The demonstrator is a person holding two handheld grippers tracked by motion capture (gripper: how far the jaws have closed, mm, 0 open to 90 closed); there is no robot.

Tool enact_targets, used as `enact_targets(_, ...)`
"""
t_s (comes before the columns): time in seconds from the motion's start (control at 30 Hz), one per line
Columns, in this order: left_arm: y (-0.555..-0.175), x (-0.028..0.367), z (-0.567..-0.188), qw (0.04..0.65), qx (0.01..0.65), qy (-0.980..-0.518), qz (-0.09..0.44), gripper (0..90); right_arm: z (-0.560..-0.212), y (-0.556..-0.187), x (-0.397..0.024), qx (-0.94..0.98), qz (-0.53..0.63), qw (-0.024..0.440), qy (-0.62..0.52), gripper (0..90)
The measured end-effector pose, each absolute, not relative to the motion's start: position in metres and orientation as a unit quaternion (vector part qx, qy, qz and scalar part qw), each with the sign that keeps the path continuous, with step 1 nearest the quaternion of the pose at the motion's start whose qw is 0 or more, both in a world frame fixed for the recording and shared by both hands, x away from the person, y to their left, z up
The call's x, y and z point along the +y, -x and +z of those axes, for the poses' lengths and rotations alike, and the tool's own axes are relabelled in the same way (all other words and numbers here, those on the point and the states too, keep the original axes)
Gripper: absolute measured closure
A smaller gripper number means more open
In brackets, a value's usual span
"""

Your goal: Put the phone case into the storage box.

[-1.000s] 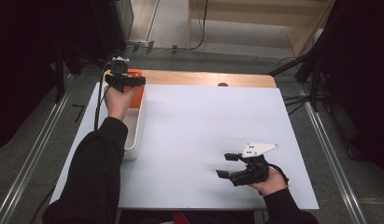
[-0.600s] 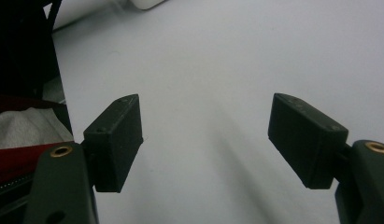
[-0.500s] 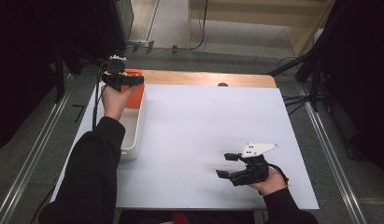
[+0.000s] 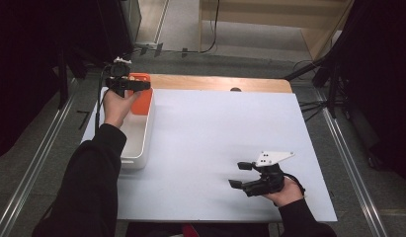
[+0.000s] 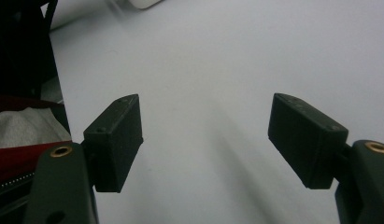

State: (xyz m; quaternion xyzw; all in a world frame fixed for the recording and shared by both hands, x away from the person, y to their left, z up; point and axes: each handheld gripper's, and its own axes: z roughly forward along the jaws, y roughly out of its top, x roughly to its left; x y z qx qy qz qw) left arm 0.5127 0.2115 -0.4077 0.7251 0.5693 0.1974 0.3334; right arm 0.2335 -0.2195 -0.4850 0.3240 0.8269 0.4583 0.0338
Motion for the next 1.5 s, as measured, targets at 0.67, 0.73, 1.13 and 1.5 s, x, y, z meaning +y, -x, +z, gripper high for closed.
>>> enact_targets(0.67, -0.499, 0.227, -0.39, 0.338, 0.556, -0.74, 0.168, 0.5, -0.485, -0.233, -0.22, 0.827, 0.457, 0.035, -0.326, 24.9)
enact_targets(0.73, -0.498, 0.228, -0.388, 0.339, 0.555, -0.742, 0.162, 0.5, -0.485, -0.233, -0.22, 0.827, 0.457, 0.037, -0.327, 24.8)
enact_targets(1.13, -0.488, 0.23, -0.378, 0.344, 0.537, -0.759, 0.129, 2.8, -0.485, -0.233, -0.222, 0.825, 0.457, 0.036, -0.33, 24.9)
enact_targets(1.5, -0.471, 0.228, -0.365, 0.358, 0.507, -0.777, 0.109, 2.9, -0.485, -0.233, -0.222, 0.826, 0.457, 0.037, -0.326, 24.9)
